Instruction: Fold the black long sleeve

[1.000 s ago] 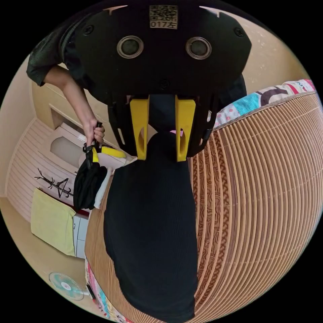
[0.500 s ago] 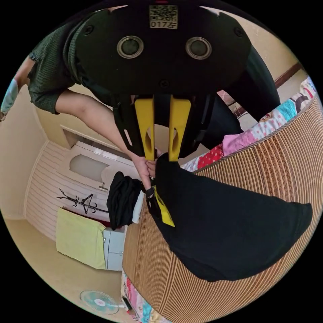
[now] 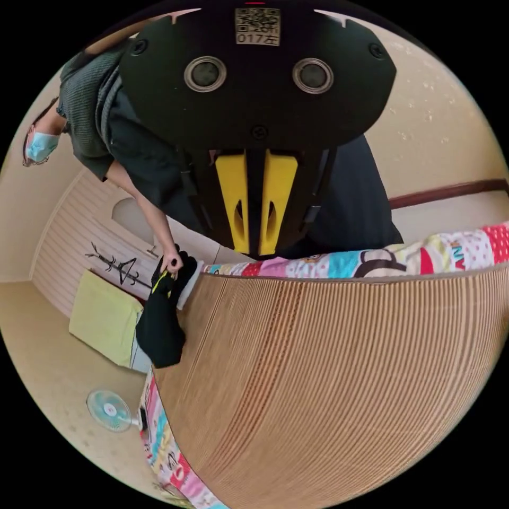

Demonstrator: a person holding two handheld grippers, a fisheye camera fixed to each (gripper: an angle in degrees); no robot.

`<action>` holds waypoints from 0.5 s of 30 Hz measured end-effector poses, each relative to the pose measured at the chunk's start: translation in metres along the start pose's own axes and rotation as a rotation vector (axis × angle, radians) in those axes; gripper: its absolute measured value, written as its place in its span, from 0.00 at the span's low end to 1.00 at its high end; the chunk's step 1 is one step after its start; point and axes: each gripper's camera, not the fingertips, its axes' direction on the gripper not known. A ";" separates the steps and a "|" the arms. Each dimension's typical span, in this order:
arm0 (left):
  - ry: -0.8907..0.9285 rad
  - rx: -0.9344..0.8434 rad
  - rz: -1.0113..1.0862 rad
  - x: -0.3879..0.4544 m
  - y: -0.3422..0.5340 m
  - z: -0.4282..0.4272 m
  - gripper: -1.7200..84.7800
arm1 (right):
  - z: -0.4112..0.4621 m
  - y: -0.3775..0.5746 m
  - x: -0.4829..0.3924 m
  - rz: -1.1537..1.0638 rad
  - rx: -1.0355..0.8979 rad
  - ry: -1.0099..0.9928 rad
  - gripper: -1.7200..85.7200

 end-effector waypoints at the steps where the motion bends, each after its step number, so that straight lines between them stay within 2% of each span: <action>1: 0.024 0.045 -0.059 -0.015 0.013 -0.013 0.07 | -0.018 0.010 0.013 0.085 0.067 0.023 0.16; 3: 0.088 0.122 -0.143 -0.038 0.030 -0.033 0.07 | -0.079 0.083 0.058 0.433 0.339 0.055 0.11; 4: 0.116 0.180 -0.198 -0.052 0.044 -0.047 0.06 | -0.090 0.108 0.063 0.500 0.408 0.051 0.09; 6: 0.126 0.261 -0.301 -0.071 0.066 -0.066 0.06 | -0.111 0.198 0.060 0.550 0.681 0.001 0.05; 8: 0.161 0.319 -0.386 -0.090 0.091 -0.082 0.06 | -0.104 0.250 0.060 0.587 0.763 -0.042 0.04; 11: 0.135 0.327 -0.447 -0.099 0.114 -0.095 0.07 | -0.071 0.307 0.064 0.638 0.711 -0.135 0.03; 15: 0.052 0.276 -0.466 -0.095 0.124 -0.100 0.08 | -0.021 0.348 0.048 0.674 0.680 -0.158 0.03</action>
